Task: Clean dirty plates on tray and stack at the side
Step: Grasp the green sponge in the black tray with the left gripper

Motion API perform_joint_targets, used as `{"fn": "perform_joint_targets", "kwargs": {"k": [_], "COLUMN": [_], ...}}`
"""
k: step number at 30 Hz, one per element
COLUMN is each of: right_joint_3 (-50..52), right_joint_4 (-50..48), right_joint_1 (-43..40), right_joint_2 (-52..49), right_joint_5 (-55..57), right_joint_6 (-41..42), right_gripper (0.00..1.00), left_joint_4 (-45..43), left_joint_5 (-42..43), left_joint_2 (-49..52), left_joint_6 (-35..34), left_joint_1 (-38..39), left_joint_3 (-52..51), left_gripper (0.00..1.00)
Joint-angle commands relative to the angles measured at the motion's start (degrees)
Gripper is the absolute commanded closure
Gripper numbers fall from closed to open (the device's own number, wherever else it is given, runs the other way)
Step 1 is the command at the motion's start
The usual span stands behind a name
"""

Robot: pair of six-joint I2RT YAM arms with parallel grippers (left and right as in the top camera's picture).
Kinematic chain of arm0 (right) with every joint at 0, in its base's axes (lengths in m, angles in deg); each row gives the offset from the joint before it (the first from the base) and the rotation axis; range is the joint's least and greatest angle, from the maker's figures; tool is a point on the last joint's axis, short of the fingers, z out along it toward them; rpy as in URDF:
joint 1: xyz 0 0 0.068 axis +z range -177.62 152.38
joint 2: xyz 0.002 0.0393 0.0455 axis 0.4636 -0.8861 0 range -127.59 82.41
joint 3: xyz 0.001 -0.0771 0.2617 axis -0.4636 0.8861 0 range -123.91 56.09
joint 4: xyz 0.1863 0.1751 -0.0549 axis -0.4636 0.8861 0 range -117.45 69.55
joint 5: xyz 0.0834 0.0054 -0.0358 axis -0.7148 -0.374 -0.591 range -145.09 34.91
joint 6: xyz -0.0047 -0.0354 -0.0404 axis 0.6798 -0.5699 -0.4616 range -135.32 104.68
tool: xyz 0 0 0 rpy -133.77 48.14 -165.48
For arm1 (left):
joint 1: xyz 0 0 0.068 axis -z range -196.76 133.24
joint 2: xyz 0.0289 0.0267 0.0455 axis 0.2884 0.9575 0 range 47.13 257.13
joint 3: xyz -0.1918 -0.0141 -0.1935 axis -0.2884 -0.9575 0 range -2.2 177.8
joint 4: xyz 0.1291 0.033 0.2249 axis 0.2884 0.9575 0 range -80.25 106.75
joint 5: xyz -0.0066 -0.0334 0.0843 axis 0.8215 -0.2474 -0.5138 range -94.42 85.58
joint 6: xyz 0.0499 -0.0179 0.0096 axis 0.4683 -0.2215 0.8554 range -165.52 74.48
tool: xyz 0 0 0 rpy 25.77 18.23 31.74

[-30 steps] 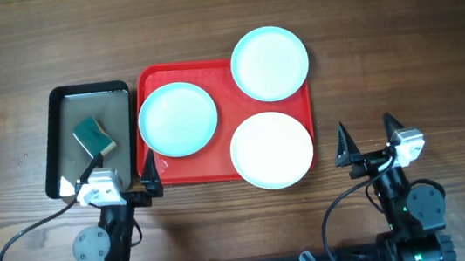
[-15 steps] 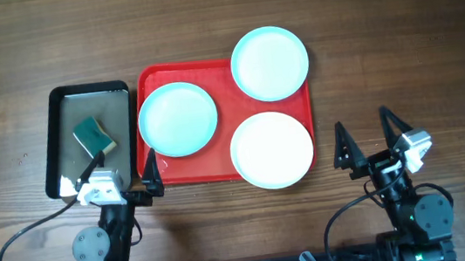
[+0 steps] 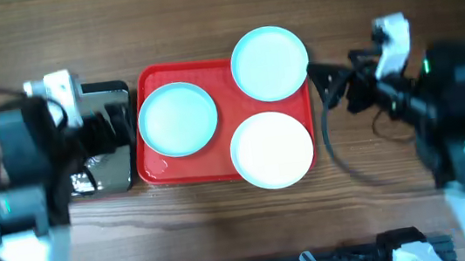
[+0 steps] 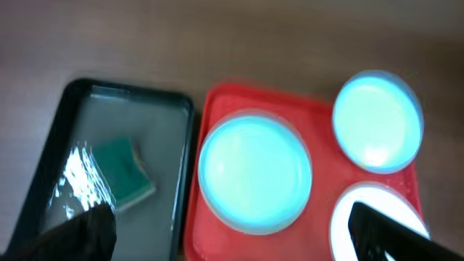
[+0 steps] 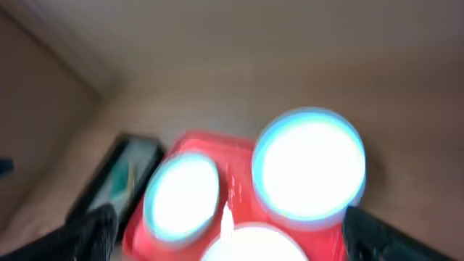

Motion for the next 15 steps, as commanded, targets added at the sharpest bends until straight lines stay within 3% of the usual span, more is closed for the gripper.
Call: {"fn": "perform_joint_targets", "kwargs": {"k": [1,5,8,12,13,15], "right_joint_3": [-13.68,-15.93,-15.93,-16.44,-17.53,-22.47], "right_joint_4": [13.07,13.60,11.54,9.25,9.03,9.81], "right_joint_1": [-0.07,-0.07,0.66,11.08,14.78,21.18], "right_joint_2": [-11.85,-21.64,-26.45,-31.98,-34.05,-39.67], "right_joint_5": [-1.57,-3.65,-12.00,-6.01,-1.88,6.54], "right_joint_6": [-7.96,-8.02,-7.41,-3.98,-2.19,1.31], "right_gripper": [0.00,0.00,0.00,0.24,0.24,0.30], "left_joint_4": [9.01,9.57,9.38,7.56,6.95,6.34], "left_joint_5": [0.94,2.73,2.97,2.71,0.74,-11.93], "left_joint_2": [11.63,21.70,27.26,30.69,30.84,30.82], "left_joint_6": [0.22,0.24,0.24,0.26,-2.05,-14.08], "left_joint_1": [0.20,0.20,0.20,0.15,0.15,0.02], "left_joint_3": [11.67,13.27,13.27,13.27,13.27,13.29], "left_gripper": [0.00,0.00,0.00,0.00,0.02,0.03]}}
